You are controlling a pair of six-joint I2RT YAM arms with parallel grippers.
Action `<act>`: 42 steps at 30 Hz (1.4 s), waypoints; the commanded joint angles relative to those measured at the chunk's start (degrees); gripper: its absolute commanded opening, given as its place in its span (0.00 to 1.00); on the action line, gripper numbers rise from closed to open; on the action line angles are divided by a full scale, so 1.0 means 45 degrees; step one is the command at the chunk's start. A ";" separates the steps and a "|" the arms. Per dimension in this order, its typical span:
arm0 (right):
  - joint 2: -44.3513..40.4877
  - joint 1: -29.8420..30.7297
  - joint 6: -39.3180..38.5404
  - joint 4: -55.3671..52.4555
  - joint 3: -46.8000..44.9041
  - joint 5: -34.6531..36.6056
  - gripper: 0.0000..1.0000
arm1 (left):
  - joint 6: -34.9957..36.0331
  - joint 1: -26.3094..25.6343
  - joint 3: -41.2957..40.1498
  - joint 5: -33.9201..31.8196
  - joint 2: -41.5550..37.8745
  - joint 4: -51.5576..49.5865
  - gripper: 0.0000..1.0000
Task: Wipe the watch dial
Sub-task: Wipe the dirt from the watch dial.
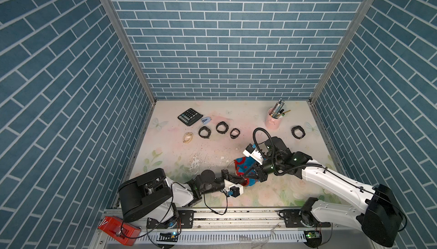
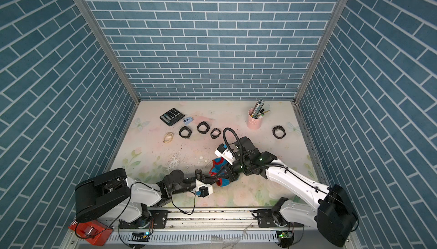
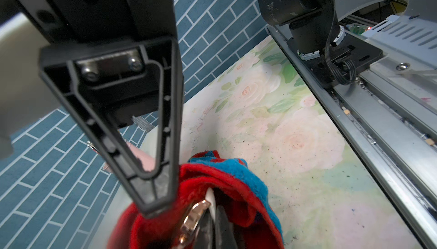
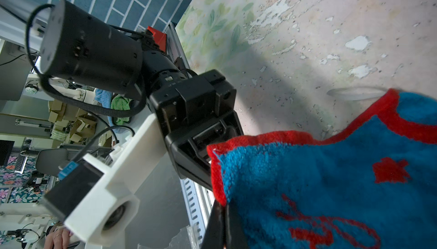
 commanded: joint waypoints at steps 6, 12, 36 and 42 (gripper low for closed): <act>0.0662 0.0070 0.0007 0.0070 -0.0122 0.0234 0.00 | 0.0606 -0.0099 -0.0064 -0.0140 -0.0596 0.0235 0.00; 0.1510 0.0073 0.1862 0.2364 -0.0476 -0.0962 0.00 | 0.0917 -0.0185 0.0136 -0.0234 -0.0785 0.0084 0.00; 0.0631 -0.1313 0.3969 0.3788 -0.1895 -0.1941 0.00 | 0.1395 -0.0281 0.0197 -0.0506 -0.2182 -0.0752 0.00; 0.0313 -0.1326 0.3954 0.4008 -0.2053 -0.2323 0.00 | 0.1548 -0.0313 0.0244 -0.0686 -0.2368 -0.1015 0.00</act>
